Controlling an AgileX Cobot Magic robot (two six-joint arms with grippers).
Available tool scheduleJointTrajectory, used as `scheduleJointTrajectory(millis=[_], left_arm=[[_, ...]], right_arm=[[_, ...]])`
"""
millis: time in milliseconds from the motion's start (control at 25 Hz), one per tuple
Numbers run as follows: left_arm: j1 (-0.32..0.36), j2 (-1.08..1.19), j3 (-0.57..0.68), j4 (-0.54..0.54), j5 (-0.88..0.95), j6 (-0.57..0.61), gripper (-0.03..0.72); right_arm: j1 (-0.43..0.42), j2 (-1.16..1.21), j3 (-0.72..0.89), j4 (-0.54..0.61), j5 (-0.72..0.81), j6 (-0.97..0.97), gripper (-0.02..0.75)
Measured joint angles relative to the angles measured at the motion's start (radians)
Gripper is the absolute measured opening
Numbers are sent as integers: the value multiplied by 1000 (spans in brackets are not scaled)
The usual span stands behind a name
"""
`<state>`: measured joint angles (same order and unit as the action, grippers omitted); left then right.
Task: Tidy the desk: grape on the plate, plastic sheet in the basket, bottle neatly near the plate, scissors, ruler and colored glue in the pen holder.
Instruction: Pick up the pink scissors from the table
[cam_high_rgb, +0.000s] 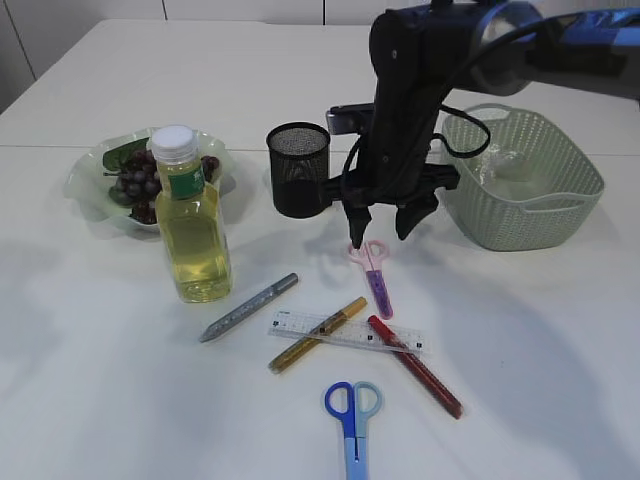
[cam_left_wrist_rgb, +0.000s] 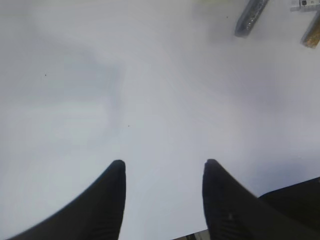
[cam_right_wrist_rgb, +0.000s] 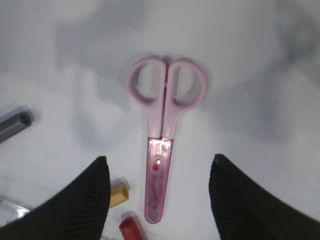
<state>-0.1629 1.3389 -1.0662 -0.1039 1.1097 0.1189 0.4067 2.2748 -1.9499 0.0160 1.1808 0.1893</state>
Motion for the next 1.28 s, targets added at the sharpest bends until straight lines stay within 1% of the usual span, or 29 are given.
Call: scheduleJointTrajectory(millis=[640,1280], left_arm=[[0,18,0,-21,-30,-8,363],[0,18,0,-24,-44,-8,363]], right_arm=[[0,104,-9,8,-9,26,490],[0,121,-9,10,-47,59,490]])
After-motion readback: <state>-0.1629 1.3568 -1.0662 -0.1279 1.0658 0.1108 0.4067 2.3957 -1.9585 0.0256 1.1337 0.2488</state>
